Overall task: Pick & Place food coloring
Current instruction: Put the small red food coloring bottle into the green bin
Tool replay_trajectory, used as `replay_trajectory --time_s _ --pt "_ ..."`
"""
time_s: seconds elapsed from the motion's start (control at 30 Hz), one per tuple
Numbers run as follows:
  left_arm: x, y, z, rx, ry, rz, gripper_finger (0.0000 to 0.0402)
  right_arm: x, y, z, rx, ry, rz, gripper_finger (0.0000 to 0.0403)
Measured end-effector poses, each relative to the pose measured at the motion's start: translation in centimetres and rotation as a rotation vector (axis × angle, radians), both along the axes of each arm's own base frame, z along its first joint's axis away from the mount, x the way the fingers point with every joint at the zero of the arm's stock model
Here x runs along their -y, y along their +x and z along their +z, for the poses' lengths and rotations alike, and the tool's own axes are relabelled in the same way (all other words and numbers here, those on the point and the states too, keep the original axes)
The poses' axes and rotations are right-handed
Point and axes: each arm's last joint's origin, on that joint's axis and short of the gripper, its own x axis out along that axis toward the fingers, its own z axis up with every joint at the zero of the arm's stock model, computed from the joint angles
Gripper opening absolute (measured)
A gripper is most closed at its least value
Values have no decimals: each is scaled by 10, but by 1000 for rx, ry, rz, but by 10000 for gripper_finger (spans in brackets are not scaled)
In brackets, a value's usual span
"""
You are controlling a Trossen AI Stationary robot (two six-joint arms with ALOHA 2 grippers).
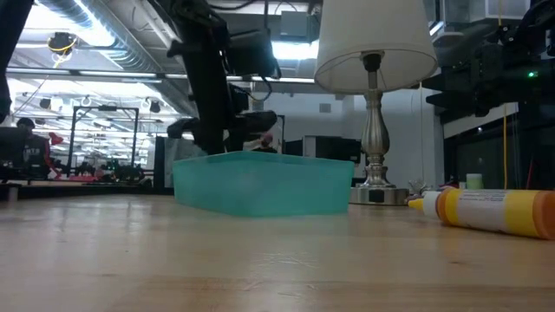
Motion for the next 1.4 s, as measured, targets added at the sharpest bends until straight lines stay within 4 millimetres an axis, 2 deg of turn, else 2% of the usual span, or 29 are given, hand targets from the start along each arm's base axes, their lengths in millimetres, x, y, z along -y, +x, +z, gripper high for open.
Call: replay_trajectory --time_s 0.17,0.3,0.47,0.6,0.7,0.97,1.1,1.4 --pt "5 -7 16 30 -49 -27 104 0 0 0 0 0 0 397" --pt "16 -11 36 108 -81 -54 133 0 0 0 0 0 0 397" --pt "37 -18 51 142 -211 -157 199 0 0 0 0 0 0 397" --pt "58 -33 60 81 -396 -273 257 0 0 0 0 0 0 397" --pt "76 -45 68 37 -525 -363 285 0 0 0 0 0 0 397" --pt "129 -67 82 15 -546 -448 294 0 0 0 0 0 0 397" --pt "150 -76 82 10 -596 -357 294 0 0 0 0 0 0 397" --pt "177 -100 76 -92 -671 -100 294 0 0 0 0 0 0 397"
